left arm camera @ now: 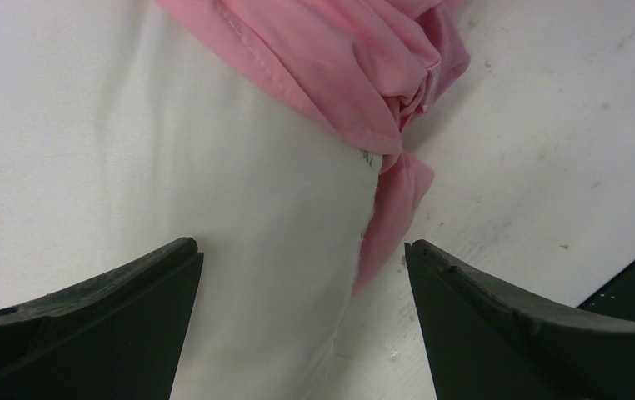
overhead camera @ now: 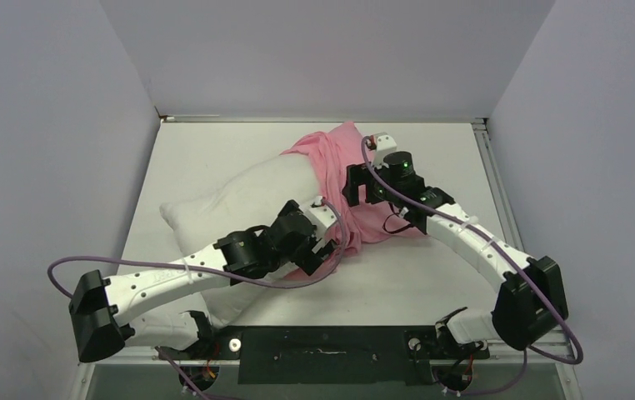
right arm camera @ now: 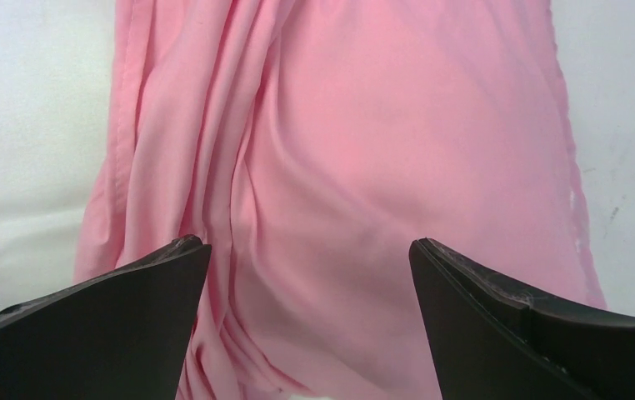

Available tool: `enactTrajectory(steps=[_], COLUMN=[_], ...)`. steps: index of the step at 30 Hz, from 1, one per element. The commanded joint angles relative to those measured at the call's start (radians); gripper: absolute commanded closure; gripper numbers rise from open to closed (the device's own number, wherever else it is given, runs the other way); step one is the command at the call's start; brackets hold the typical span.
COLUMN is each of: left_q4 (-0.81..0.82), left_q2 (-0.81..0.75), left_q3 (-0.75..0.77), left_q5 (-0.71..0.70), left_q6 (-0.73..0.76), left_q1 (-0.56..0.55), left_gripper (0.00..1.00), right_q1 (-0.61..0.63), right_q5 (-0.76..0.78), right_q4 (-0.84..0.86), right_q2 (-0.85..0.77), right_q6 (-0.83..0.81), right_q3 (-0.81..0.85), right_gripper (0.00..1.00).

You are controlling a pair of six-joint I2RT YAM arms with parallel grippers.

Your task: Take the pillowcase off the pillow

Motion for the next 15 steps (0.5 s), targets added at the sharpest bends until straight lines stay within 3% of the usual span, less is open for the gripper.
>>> enactTrajectory(steps=[1,10,13,15], left_q4=[0.032,0.072,0.094,0.112], left_q2=[0.079,0.2,0.213,0.209], left_q3=[0.019,-0.002,-0.01,-0.017], left_q5=[-0.104,-0.21,-0.183,-0.147], left_q6=[0.007,-0.065,-0.077,-0.081], left_q1=[-0.009,0.033,0.065,0.091], left_gripper=[0.03,0.05,0.15,0.29], right_q1=[0.005,0.009,0.011,0.014], right_q5=[0.063,-0.009,-0.092,-0.147], right_q4=[-0.029,-0.145,-0.146,-0.128], right_q2=[-0.145,-0.314,-0.337,-0.336], right_q6=[0.007,0.026,0.024,0.029], right_q3=[-0.055,-0.19,-0.237,-0.268], right_gripper=[0.07,0.08,0.08,0.08])
